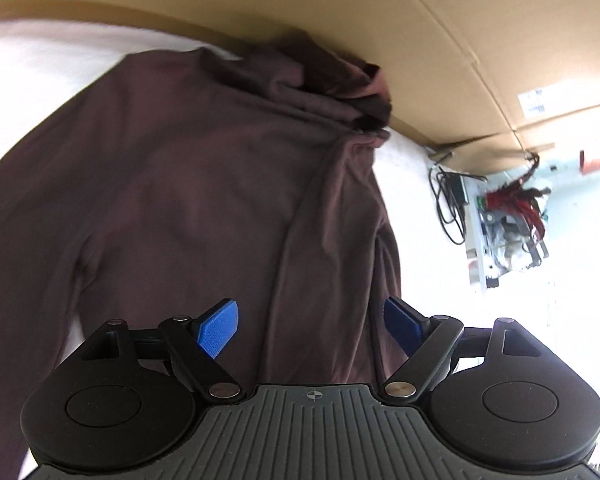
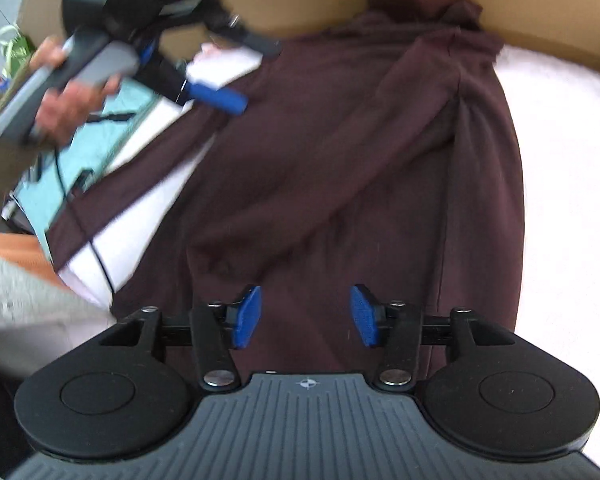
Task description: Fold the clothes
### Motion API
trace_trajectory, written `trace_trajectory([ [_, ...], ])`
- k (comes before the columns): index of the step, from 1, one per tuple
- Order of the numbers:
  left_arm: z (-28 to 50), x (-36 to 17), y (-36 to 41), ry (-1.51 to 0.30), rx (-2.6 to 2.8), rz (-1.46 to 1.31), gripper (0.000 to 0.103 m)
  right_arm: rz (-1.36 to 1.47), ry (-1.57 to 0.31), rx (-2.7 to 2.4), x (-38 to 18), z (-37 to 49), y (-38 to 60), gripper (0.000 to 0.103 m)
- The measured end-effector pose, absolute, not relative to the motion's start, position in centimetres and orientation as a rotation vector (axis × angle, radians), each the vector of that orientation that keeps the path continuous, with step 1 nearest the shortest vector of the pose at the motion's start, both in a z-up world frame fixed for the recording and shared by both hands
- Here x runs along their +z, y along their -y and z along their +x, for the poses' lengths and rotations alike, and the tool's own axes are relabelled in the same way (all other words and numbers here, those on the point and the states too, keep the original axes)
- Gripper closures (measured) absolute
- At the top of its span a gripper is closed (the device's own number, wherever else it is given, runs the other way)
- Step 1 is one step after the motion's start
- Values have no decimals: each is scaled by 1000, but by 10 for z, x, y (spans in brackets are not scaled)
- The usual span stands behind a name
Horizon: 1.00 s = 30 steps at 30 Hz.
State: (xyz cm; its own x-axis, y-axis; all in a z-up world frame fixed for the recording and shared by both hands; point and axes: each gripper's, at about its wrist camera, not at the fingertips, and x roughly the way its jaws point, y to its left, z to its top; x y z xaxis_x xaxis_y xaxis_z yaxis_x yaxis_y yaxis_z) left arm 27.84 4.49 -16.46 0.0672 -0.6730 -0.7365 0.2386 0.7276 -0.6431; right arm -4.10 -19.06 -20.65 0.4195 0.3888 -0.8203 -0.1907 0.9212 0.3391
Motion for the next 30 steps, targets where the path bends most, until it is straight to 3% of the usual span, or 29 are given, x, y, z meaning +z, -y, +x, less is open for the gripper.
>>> trace_trajectory([
  [8, 310, -149, 25, -1203, -817, -125, 14, 241, -1164, 290, -222, -63, 180, 44],
  [9, 313, -149, 32, -1199, -821, -92, 14, 236, -1172, 295, -221, -69, 177, 48],
  [10, 315, -148, 39, -1195, -825, -58, 14, 238, -1183, 306, -220, -72, 175, 67],
  [12, 317, -148, 50, -1190, -834, -7, 14, 251, -1198, 333, -217, -76, 171, 95],
  [22, 328, -154, 40, -1226, -811, -20, 14, 402, -1011, 609, -150, -85, 151, 96],
  [30, 336, -159, 29, -1245, -795, -81, 14, 519, -979, 730, -133, -75, 158, 95],
])
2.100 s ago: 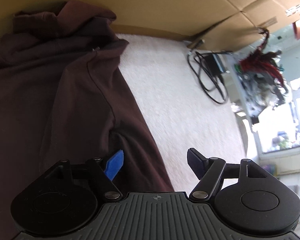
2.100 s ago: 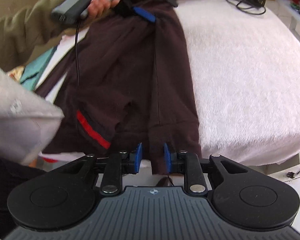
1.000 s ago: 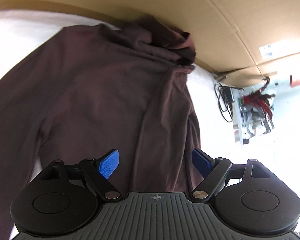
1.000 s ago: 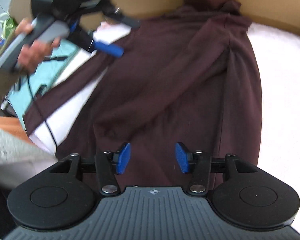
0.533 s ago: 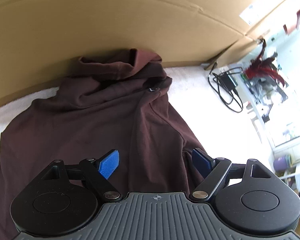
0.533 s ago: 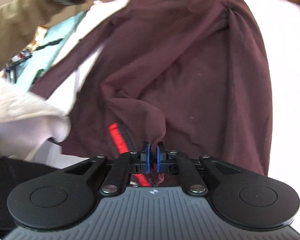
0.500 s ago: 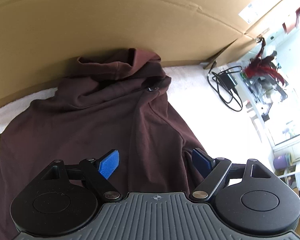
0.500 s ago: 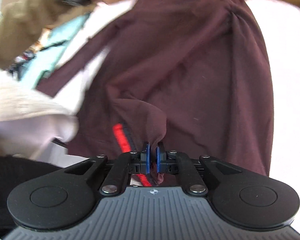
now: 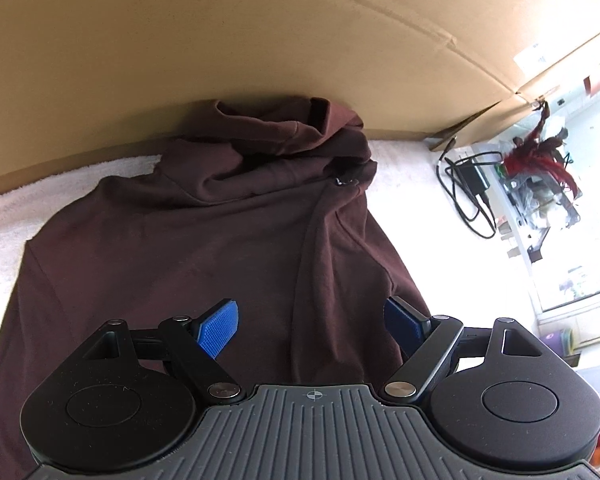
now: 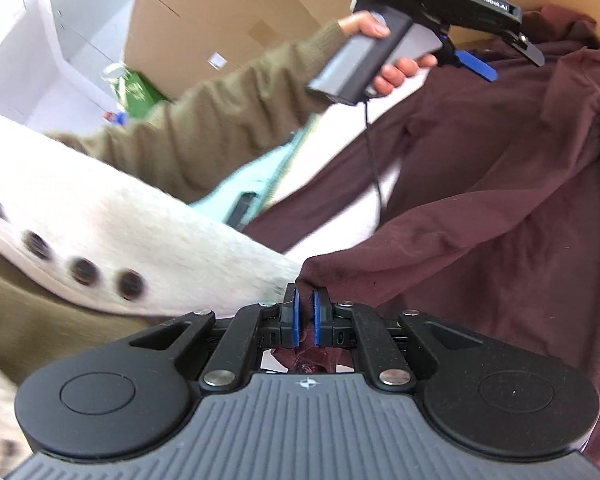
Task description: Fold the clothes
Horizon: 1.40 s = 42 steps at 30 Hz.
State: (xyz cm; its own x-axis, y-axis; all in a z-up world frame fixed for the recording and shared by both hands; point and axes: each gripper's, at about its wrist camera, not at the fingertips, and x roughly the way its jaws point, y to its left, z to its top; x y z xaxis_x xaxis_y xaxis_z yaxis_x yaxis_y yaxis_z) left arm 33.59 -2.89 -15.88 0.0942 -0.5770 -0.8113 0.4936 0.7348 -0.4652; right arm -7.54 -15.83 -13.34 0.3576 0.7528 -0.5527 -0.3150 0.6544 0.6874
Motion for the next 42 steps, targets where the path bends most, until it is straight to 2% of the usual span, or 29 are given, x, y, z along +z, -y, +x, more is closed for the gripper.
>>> trace_trajectory([
  [9, 341, -170, 59, -1288, -838, -97, 14, 622, -843, 690, -88, -88, 181, 95],
  [15, 340, -174, 75, -1306, -863, -112, 14, 628, -801, 661, -85, -91, 177, 93],
  [17, 340, -176, 77, -1309, -860, -125, 18, 636, -797, 651, -84, -96, 179, 93],
  [18, 340, -177, 77, -1310, -859, -131, 25, 639, -796, 646, -84, -98, 180, 93],
  [20, 341, -179, 77, -1320, -855, -140, 48, 644, -793, 633, -83, -101, 179, 93],
  [21, 342, -180, 77, -1325, -853, -144, 72, 647, -792, 628, -82, -101, 176, 93],
  [22, 342, -179, 77, -1317, -842, -134, 85, 650, -790, 623, -81, -102, 175, 93],
  [23, 342, -179, 77, -1309, -831, -124, 87, 653, -788, 619, -81, -103, 174, 93],
  [24, 342, -178, 77, -1302, -821, -114, 97, 655, -787, 615, -80, -104, 174, 93],
  [25, 343, -177, 75, -1293, -810, -115, 99, 656, -787, 611, -80, -104, 173, 93],
  [35, 360, -165, 50, -1267, -724, -131, 97, 722, -837, 550, -103, -113, 187, 93],
  [37, 358, -170, 51, -1291, -741, -129, 77, 735, -863, 538, -115, -111, 188, 93],
  [38, 357, -172, 52, -1301, -739, -121, 75, 739, -876, 535, -120, -111, 188, 93],
  [39, 354, -174, 54, -1300, -737, -105, 68, 744, -890, 532, -125, -111, 188, 93],
  [40, 353, -175, 55, -1298, -739, -89, 54, 746, -897, 536, -128, -111, 188, 93],
  [42, 350, -178, 58, -1294, -736, -69, 37, 747, -900, 554, -129, -110, 187, 93],
])
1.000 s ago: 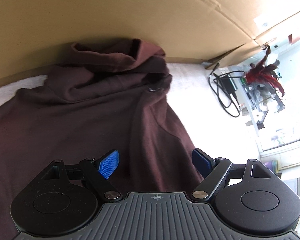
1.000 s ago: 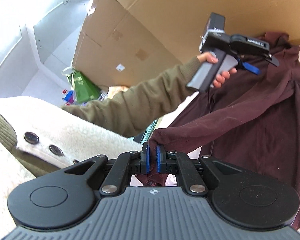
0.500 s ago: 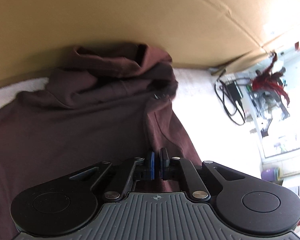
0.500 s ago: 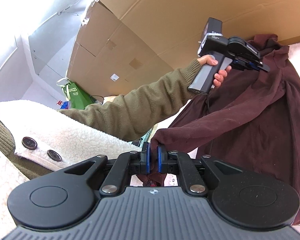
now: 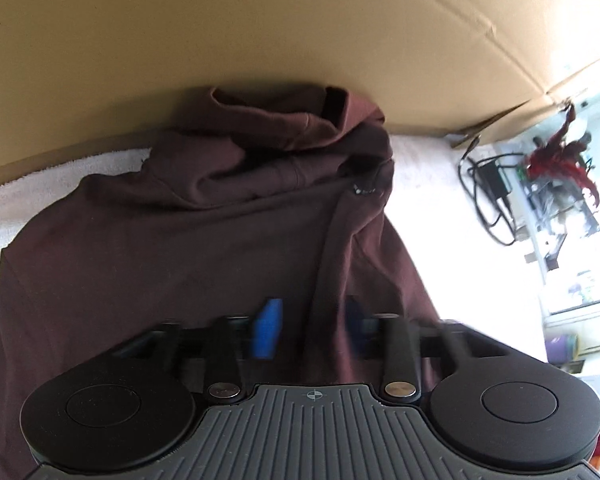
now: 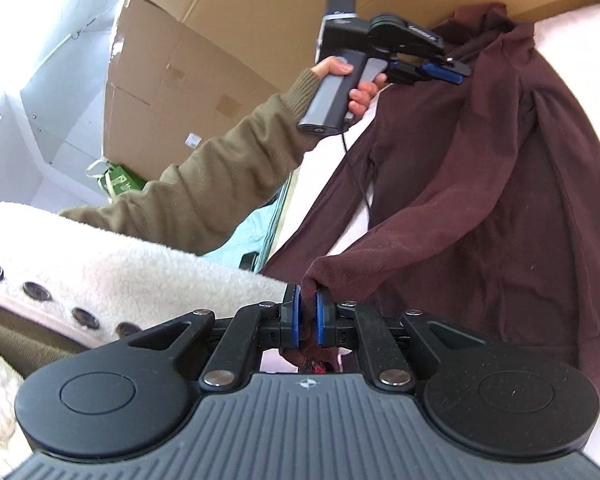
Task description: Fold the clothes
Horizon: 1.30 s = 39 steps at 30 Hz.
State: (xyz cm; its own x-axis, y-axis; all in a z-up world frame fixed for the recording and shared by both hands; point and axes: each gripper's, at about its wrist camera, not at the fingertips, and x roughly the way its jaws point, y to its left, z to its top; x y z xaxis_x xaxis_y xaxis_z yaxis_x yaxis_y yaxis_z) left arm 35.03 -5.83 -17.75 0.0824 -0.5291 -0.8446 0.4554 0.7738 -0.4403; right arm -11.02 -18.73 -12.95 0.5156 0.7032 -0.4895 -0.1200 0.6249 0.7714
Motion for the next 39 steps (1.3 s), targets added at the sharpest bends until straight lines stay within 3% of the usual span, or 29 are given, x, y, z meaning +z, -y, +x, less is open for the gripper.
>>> trace_trajectory([
  [6, 350, -181, 66, -1329, -767, -102, 25, 733, -860, 610, -114, -107, 187, 93],
  [9, 348, -182, 70, -1348, -797, -137, 27, 717, -837, 629, -104, -106, 185, 93],
  [11, 347, -185, 73, -1372, -828, -168, 38, 709, -827, 636, -100, -106, 183, 92],
  [12, 347, -187, 75, -1388, -843, -181, 59, 706, -824, 639, -99, -106, 181, 93],
  [13, 347, -189, 77, -1410, -852, -193, 73, 704, -821, 640, -97, -105, 179, 92],
  [14, 347, -191, 78, -1416, -853, -204, 75, 704, -820, 640, -96, -106, 179, 92],
  [15, 347, -192, 79, -1422, -854, -215, 92, 705, -818, 641, -96, -106, 178, 92],
  [16, 347, -194, 80, -1428, -855, -225, 101, 704, -816, 641, -94, -107, 178, 92],
  [27, 360, -168, 48, -1332, -727, -255, 103, 750, -765, 605, -83, -109, 175, 92],
  [39, 362, -142, 103, -1308, -723, -88, 103, 915, -641, 400, -100, -119, 216, 92],
])
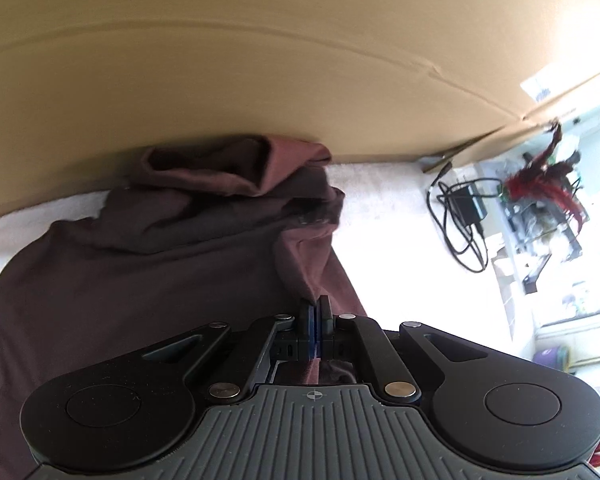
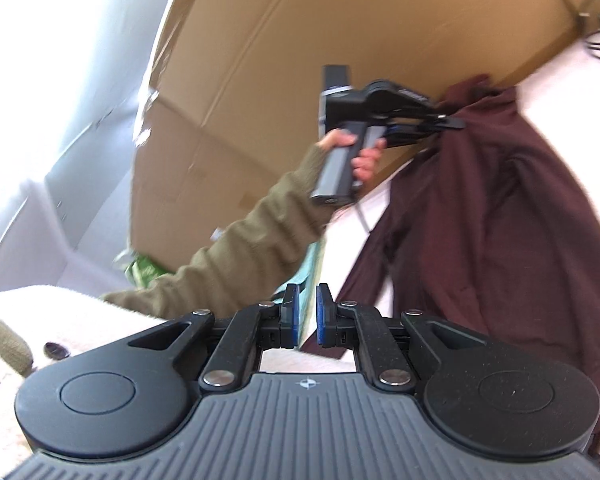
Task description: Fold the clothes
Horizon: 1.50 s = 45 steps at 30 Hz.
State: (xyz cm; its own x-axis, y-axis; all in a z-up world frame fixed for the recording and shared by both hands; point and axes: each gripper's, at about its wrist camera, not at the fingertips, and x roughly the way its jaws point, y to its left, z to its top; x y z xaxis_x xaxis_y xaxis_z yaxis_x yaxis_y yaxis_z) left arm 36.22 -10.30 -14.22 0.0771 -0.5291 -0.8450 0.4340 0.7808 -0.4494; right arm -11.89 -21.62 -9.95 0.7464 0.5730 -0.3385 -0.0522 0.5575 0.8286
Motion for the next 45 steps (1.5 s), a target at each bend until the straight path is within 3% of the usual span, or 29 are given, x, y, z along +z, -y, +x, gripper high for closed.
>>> trace_trajectory([
  [11, 336, -150, 182, -1335, -707, 115, 103, 919, -683, 257, -130, -119, 228, 91],
  [15, 321, -157, 197, -1347, -716, 168, 103, 873, -715, 199, -139, -123, 229, 79],
  [17, 317, -163, 203, -1359, -715, 195, 92, 825, -741, 174, -142, -122, 226, 78],
  [18, 315, -167, 207, -1366, -713, 208, 80, 803, -755, 168, -145, -120, 224, 78],
  [21, 312, -174, 205, -1387, -725, 207, 73, 752, -804, 158, -159, -111, 215, 71],
  [23, 311, -172, 200, -1395, -742, 181, 60, 736, -848, 165, -171, -102, 206, 69],
  [25, 310, -168, 193, -1401, -768, 146, 38, 724, -886, 185, -182, -94, 196, 69],
  [27, 310, -161, 189, -1395, -802, 122, 32, 695, -926, 206, -193, -86, 185, 69],
  [32, 308, -133, 161, -1332, -846, 128, 24, 580, -998, 241, -208, -73, 158, 61],
  [42, 312, -125, 89, -1300, -790, 101, 19, 402, -1056, 275, -214, -48, 112, 61],
  [44, 315, -132, 79, -1318, -775, 87, 19, 354, -1088, 251, -221, -42, 102, 65],
  [45, 316, -134, 74, -1325, -767, 78, 19, 349, -1096, 246, -224, -40, 100, 85],
])
